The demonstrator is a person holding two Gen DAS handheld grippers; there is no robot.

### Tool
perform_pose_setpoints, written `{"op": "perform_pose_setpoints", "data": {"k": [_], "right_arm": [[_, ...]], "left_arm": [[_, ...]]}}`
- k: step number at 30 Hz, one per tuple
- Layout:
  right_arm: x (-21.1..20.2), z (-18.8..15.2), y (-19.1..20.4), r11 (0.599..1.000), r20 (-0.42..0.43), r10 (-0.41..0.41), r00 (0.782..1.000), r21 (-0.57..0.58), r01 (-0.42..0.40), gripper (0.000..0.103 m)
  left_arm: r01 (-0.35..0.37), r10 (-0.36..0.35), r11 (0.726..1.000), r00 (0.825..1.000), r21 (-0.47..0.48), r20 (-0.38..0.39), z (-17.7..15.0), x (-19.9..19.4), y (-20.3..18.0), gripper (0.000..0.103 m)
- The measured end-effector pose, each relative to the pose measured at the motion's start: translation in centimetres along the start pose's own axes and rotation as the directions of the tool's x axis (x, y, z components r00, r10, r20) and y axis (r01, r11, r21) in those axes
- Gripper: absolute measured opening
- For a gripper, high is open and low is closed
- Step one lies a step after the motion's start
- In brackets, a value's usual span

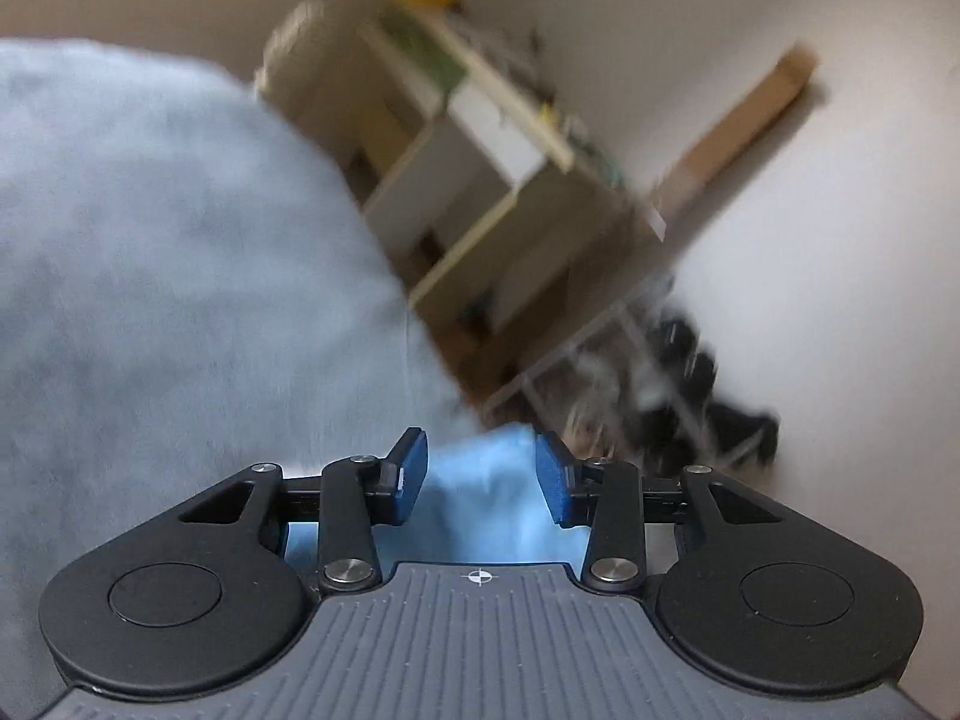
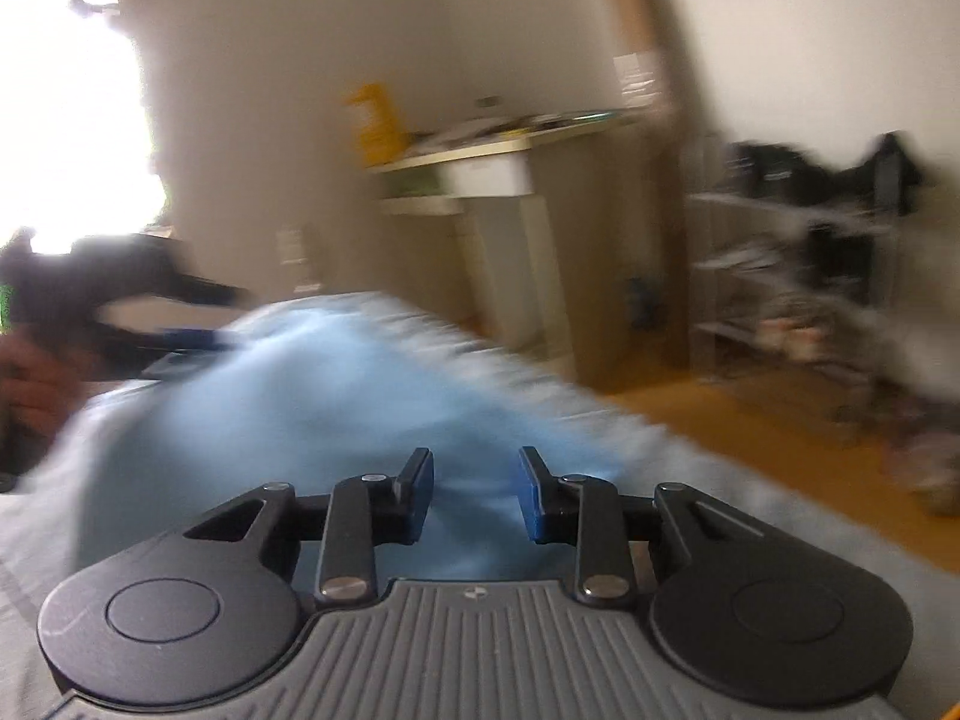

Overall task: Fold clothes
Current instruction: 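Open both grippers to release the shirt on the stack and withdraw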

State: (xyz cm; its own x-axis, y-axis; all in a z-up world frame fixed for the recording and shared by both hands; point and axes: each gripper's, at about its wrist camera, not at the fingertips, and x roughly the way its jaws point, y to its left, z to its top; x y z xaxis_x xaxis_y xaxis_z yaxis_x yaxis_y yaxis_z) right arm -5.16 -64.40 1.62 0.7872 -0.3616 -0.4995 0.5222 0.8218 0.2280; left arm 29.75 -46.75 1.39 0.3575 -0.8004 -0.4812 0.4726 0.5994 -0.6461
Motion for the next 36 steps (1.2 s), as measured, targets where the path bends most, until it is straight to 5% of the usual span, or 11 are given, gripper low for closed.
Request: {"op": "perform_pose_setpoints", "data": {"k": [4,8,13,15,17,22,25,27,31,33,36], "right_arm": [[-3.6,0.7,-0.4,0.999,0.049,0.004,0.999,0.049,-0.006,0.033],[-8.4,-0.5,3.0,0.985,0.068,0.173,0.983,-0.003,-0.173,0.033],[-10.3,-3.9,6.6,0.946,-0.041,0.322,0.946,-0.023,-0.323,0.032],[-9.3,-5.0,6.4,0.971,-0.127,0.236,0.963,-0.009,-0.239,0.032],[-8.9,-5.9,5.6,0.985,-0.188,0.17,0.967,0.051,-0.163,0.035],[-12.7,-4.7,7.8,0.99,-0.107,0.138,0.985,-0.008,-0.14,0.034],[-12.4,-4.1,10.0,0.976,-0.121,0.199,0.972,-0.07,-0.209,0.034],[-11.0,-5.3,10.2,0.99,-0.229,0.118,0.966,-0.051,-0.133,0.034],[-11.6,-8.4,9.8,0.998,-0.398,0.0,0.917,0.052,0.022,0.036],[-13.9,-9.2,11.3,0.999,-0.355,-0.005,0.935,0.047,0.023,0.043],[-16.2,-9.0,14.6,0.999,-0.244,-0.043,0.969,0.006,0.046,0.074]], "left_arm": [[-0.002,0.008,0.994,0.999,0.111,-0.051,-2.2,-2.6,0.3,0.039],[0.001,0.022,0.975,0.995,0.222,-0.102,-4.4,-5.2,0.6,0.04],[0.014,0.047,0.934,0.985,0.356,-0.164,-7.2,-8.4,0.9,0.04],[0.022,0.06,0.913,0.981,0.408,-0.187,-8.3,-9.7,1.1,0.04],[-0.018,0.07,0.946,0.986,0.324,-0.15,-7.9,-10.4,2.5,0.04],[0.09,-0.052,0.928,0.992,0.36,-0.114,-8.8,-13.1,0.2,0.045],[0.078,0.02,0.879,0.979,0.47,-0.201,-11.7,-11.5,-2.0,0.049],[0.05,0.113,0.832,0.96,0.553,-0.257,-13.9,-10.1,-3.4,0.049],[0.001,0.14,0.819,0.969,0.574,-0.202,-13.7,-15.1,-2.4,0.051],[-0.04,0.176,0.781,0.972,0.623,-0.158,-13.6,-18.9,-2.4,0.062],[-0.085,0.214,0.731,0.971,0.677,-0.109,-13.6,-23.9,-2.7,0.077]]}}
